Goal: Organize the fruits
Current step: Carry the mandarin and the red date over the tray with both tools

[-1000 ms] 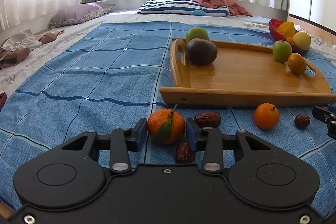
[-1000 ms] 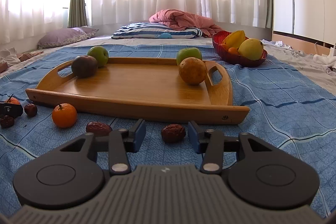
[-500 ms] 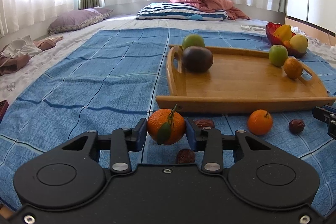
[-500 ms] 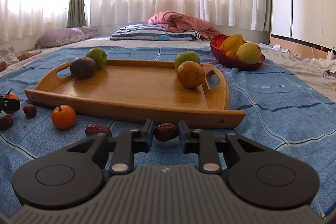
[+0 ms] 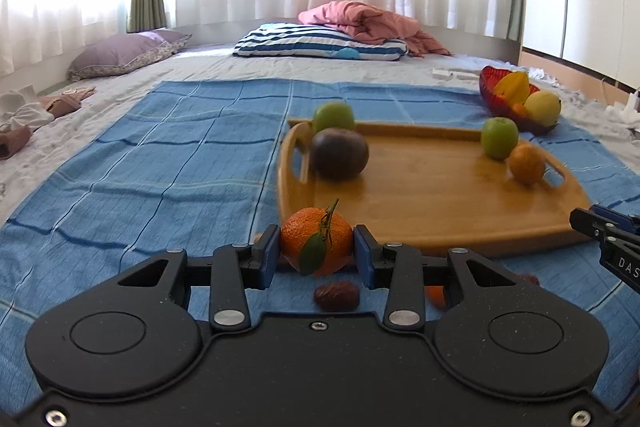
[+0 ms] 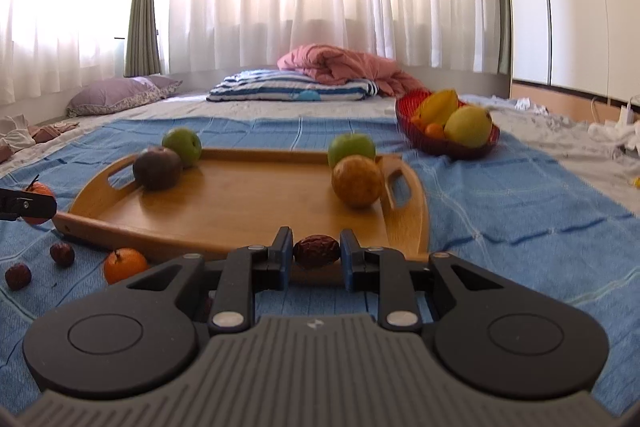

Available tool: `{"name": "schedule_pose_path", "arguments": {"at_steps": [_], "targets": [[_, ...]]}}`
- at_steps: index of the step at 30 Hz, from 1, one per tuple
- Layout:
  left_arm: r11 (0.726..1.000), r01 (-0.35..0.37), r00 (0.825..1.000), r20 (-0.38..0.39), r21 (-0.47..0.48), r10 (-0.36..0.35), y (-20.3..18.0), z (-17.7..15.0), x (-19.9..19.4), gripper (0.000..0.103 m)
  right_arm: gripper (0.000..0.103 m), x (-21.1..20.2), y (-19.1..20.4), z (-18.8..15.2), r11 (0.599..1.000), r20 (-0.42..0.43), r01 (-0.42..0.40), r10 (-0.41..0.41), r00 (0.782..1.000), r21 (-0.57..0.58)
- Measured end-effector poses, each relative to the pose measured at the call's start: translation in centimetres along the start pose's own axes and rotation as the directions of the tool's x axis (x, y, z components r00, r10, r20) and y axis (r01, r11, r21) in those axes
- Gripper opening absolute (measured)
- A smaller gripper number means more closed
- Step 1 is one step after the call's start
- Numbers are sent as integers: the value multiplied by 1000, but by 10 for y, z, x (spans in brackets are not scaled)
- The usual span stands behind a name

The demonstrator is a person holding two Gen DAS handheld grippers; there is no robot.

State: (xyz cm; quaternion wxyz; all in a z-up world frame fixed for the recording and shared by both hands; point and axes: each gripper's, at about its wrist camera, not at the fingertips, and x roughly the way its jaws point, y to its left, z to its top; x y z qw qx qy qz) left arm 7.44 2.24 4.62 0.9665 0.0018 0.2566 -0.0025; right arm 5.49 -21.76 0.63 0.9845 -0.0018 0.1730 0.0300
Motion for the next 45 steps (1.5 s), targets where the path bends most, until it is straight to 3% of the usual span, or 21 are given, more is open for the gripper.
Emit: {"name": "schedule_pose_path", "arguments": {"at_steps": [8,20,33,45], "targets": [[998,46,999,-14,-33,-47,1,17,17,37,29,12,-5,16,999,30,29,-28,999,-23],[993,90,994,-49,-71,-93,5,47,60,37,29,61,-30,34,995,-40,73,-70,997,61],[992,83,988,-121,-96,-95,0,46,105,37,30,94,-40,32,987,-116,74,-58,992,141],[991,70,985,-151,-113,-87,0,42,122,37,30,104,-40,28,985,-153,91,-68,986,147]]}}
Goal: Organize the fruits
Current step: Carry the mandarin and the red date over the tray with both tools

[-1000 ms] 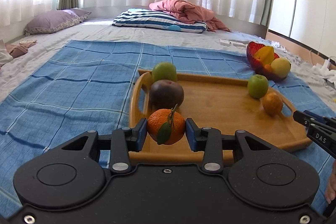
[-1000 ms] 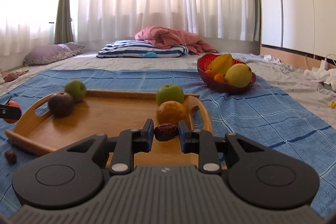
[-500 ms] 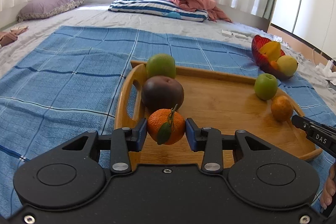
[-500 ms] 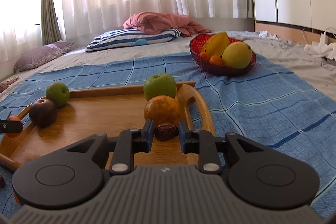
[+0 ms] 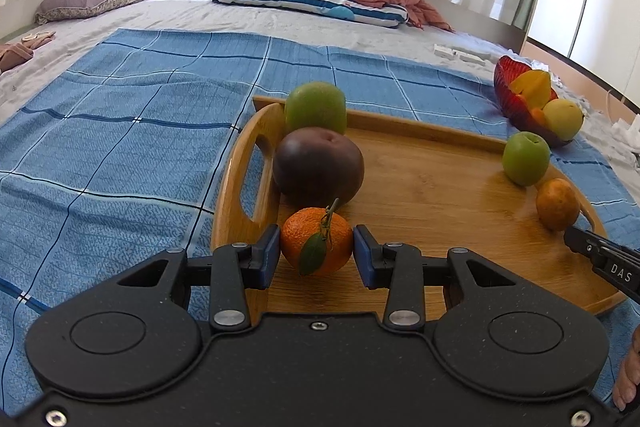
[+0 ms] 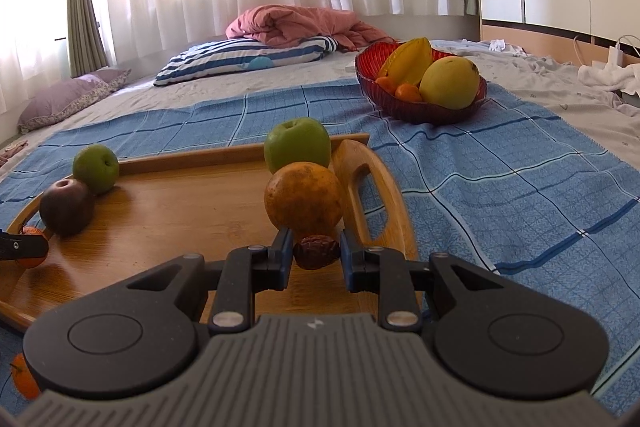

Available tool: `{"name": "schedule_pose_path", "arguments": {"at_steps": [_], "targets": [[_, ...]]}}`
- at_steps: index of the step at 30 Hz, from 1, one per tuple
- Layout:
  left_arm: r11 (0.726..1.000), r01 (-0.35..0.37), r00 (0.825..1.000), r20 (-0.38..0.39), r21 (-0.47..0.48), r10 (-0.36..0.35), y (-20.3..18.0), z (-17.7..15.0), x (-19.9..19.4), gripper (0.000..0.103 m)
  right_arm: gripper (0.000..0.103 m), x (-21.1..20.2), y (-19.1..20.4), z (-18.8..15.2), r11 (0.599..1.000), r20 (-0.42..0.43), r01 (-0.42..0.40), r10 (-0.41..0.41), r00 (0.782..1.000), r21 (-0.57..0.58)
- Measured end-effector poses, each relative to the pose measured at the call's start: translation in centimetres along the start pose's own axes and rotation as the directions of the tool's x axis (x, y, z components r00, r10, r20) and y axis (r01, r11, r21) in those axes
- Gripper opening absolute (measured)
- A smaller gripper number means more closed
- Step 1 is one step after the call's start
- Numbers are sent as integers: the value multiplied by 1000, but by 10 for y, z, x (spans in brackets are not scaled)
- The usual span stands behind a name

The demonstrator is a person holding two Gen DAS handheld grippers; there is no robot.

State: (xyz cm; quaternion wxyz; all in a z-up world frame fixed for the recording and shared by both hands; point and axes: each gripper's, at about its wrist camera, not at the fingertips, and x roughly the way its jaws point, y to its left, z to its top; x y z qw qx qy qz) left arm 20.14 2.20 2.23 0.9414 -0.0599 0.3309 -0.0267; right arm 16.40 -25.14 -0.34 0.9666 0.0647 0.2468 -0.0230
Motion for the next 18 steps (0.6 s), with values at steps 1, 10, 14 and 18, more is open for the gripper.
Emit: {"name": "schedule_pose_path", "arguments": {"at_steps": [1,10,14,18], "targets": [[1000,-1,1000,-2,1,1,0,0,1,37,30,0,0,0,1000,-3,0,0,1000,1],[1000,-4,1000,-8,2,4,0,-2,6,37,30,3,0,-2,1000,-18,3,-3,1000,2],[1000,-5,1000,-6,9,6,0,-1,6,37,30,4,-1,-2,1000,-26,4,-4,1000,7],[1000,-7,1000,-5,11,7,0,-1,7,37,30,5,-1,-2,1000,-27,4,-3,1000,7]]}}
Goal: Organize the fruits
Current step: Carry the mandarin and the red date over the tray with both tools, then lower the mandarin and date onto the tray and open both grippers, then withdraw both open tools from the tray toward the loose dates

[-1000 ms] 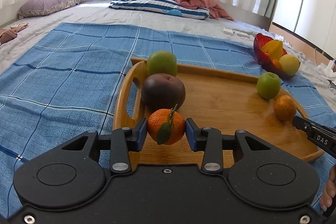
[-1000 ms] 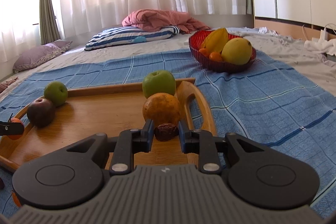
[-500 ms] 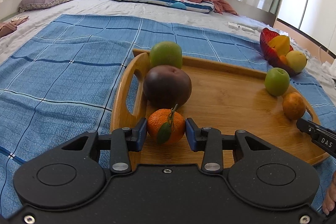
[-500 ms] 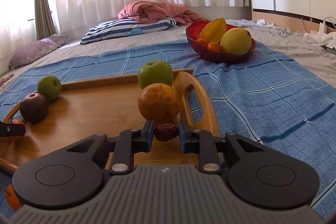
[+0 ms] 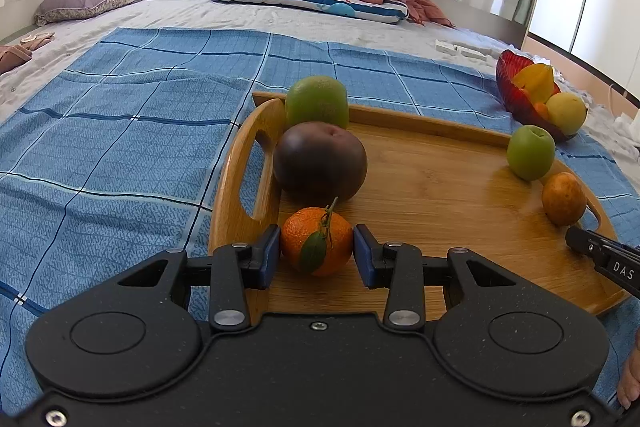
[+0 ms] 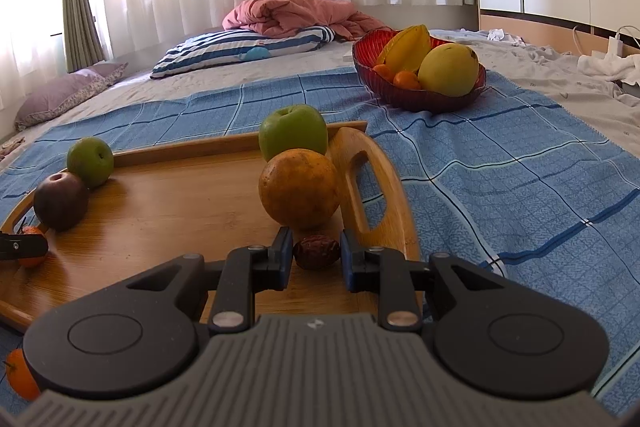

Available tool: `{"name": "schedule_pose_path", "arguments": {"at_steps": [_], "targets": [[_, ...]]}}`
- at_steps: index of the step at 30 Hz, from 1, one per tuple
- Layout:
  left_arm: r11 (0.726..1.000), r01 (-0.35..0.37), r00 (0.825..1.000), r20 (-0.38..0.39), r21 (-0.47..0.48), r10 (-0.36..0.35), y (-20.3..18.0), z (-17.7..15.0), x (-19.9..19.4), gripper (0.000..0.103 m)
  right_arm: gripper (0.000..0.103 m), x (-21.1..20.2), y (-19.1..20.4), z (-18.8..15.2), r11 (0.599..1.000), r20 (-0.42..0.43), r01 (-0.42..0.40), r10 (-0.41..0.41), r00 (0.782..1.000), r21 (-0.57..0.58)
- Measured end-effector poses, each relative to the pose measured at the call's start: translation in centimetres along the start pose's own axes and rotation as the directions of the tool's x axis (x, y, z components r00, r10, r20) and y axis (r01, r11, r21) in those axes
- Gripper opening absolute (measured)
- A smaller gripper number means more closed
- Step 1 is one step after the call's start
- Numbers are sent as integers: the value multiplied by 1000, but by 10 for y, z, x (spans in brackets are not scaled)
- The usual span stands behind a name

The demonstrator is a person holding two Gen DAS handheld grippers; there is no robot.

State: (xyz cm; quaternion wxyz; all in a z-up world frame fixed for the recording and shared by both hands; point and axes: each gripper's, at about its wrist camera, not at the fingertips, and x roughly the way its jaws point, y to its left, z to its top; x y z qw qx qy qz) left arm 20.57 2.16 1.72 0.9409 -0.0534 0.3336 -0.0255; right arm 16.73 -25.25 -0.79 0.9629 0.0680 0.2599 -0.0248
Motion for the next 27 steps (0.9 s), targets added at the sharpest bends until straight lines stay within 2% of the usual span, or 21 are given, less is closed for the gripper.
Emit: {"name": "schedule_pose_path", "arguments": {"at_steps": [8,11,12,14,16,21,27], "targets": [[1000,-2,1000,0,2,2,-1,-1,-1,38,32,1,0,0,1000,-1,0,0,1000,-2],[1000,2,1000,1,-6,-2,-1,-1,-1,38,39,1,0,0,1000,-1,1,-1,1000,-2],[1000,3,1000,0,-8,-3,-1,-1,-1,39,47,1,0,0,1000,0,1,-1,1000,-1],[1000,7,1000,-2,-8,-7,-1,-1,-2,40,56,-1,0,0,1000,9,-6,6,1000,5],[1000,13,1000,0,-8,-13,-1,-1,-4,45,62,-4,0,1,1000,22,-11,11,1000,6],[1000,20,999,27,16,-20,-3,-2,-18,66,75,-12,3,2,1000,43,-9,9,999,-2],[998,42,998,45,44,-44,-3,-6,-37,80,86,-26,1,1,999,66,-36,33,997,34]]}}
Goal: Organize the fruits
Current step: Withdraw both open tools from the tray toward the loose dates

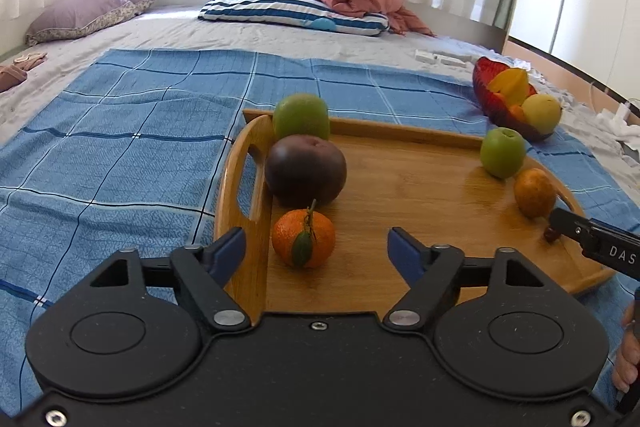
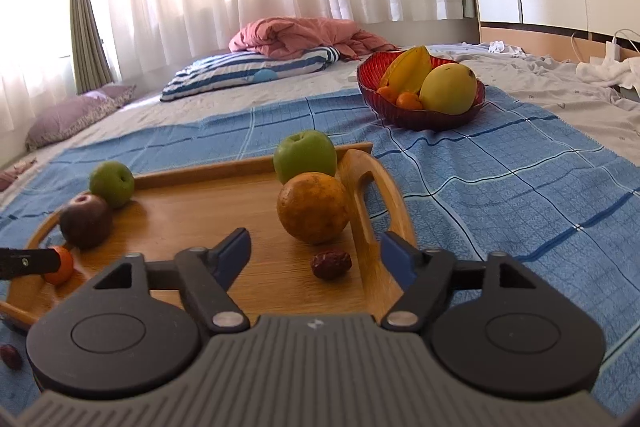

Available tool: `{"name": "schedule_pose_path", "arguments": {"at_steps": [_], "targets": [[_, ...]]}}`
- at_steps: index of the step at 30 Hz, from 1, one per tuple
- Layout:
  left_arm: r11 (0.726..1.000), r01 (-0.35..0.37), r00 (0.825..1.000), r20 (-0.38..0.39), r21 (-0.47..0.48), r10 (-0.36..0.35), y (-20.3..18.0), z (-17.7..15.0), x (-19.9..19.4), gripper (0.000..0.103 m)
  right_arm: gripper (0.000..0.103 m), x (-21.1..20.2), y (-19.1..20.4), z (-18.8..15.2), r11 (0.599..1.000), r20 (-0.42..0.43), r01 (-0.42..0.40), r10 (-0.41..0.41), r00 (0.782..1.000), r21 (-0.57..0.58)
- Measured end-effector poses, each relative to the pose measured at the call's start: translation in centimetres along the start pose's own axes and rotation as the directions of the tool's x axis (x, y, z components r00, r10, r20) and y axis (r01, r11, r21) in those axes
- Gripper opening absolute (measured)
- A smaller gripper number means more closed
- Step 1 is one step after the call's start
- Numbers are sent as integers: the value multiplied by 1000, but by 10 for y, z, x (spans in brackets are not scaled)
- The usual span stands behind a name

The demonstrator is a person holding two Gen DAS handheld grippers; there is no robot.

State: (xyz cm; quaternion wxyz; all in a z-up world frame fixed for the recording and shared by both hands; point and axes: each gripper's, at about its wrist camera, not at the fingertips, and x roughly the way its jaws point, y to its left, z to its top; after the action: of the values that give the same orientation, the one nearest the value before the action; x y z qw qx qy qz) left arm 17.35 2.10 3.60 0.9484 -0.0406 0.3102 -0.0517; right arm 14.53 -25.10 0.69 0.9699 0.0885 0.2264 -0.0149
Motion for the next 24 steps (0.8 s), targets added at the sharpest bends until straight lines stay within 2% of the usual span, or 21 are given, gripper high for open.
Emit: {"name": "schedule_pose_path", "arguments": {"at_steps": [6,12,15,24], "targets": [[1000,22,1000,17,15,-23,-1,-12,-20,93,91,-18,3,-6,999,12,-42,42,999,1],[999,32,999,20,20,-32,-2,-26,-36,99,97,-37,13,-16,994,33,-91,92,995,-53],[999,39,999,17,12,-39,-1,-33,-42,100,103,-47,20,-22,989,42,-122,126,991,-83],[1000,22,999,29,-17,-21,5,-55,-60,101,103,-66,40,-44,976,34,-138,146,989,-170]]}}
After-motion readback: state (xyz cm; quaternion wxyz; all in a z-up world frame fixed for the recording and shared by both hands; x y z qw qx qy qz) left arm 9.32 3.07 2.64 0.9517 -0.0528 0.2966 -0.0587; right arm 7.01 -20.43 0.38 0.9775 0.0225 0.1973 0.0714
